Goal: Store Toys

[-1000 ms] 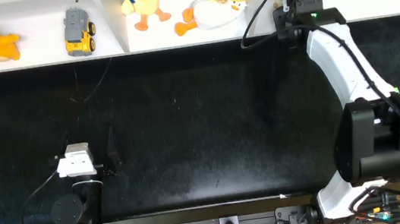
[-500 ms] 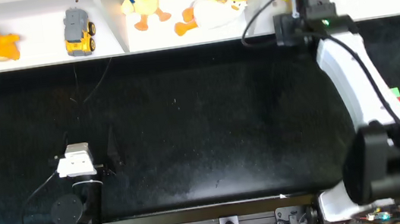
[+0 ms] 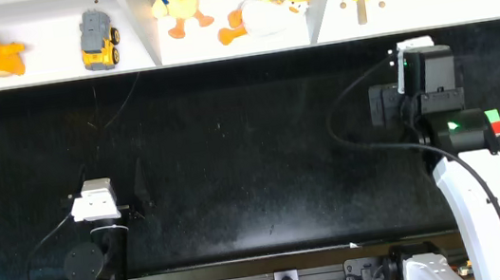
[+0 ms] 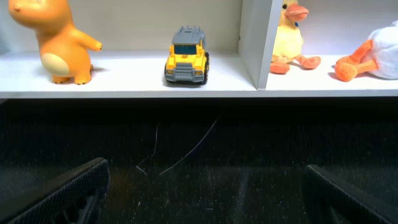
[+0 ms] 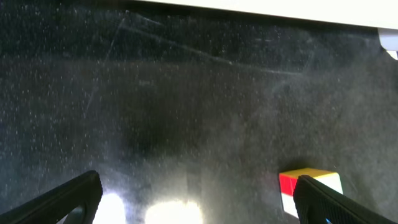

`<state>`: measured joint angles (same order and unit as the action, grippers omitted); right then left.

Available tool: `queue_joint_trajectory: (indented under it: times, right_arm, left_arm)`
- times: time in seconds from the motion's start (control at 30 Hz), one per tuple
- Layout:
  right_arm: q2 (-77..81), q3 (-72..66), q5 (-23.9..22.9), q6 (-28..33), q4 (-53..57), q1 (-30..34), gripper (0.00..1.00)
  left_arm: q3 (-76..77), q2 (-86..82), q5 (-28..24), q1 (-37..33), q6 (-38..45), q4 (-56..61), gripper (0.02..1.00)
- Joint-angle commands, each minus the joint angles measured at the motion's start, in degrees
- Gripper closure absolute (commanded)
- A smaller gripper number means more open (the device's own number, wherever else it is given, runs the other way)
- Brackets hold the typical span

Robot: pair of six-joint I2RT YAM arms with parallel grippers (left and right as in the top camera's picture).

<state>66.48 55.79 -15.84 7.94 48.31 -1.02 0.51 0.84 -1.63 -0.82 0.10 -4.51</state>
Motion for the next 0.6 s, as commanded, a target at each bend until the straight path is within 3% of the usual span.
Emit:
queue_joint_trajectory:
  times: [0.03, 0.4, 0.47, 0.6]
  right_arm:
    - [-0.42, -0.46, -0.48, -0.22, 0.09, 0.04, 0.005]
    - [-0.22, -0.61, 1.18, 0.35, -3.87, 1.29, 0.007]
    - [-0.22, -0.83, 3.02, 3.63, -2.21, 4.37, 0.003]
    - [-0.87, -2.89, 13.55, 17.49, -2.21, 16.17, 0.003]
  left_arm:
    - [-0.07, -0.68, 0.28, 0.31, -0.57, -0.31, 0.02]
    - [-0.07, -0.68, 0.26, 0.31, -0.57, -0.31, 0.02]
    - [-0.07, -0.68, 0.26, 0.31, -0.59, -0.31, 0.02]
    - [-0.07, -0.68, 0.26, 0.31, -0.59, -0.31, 0.02]
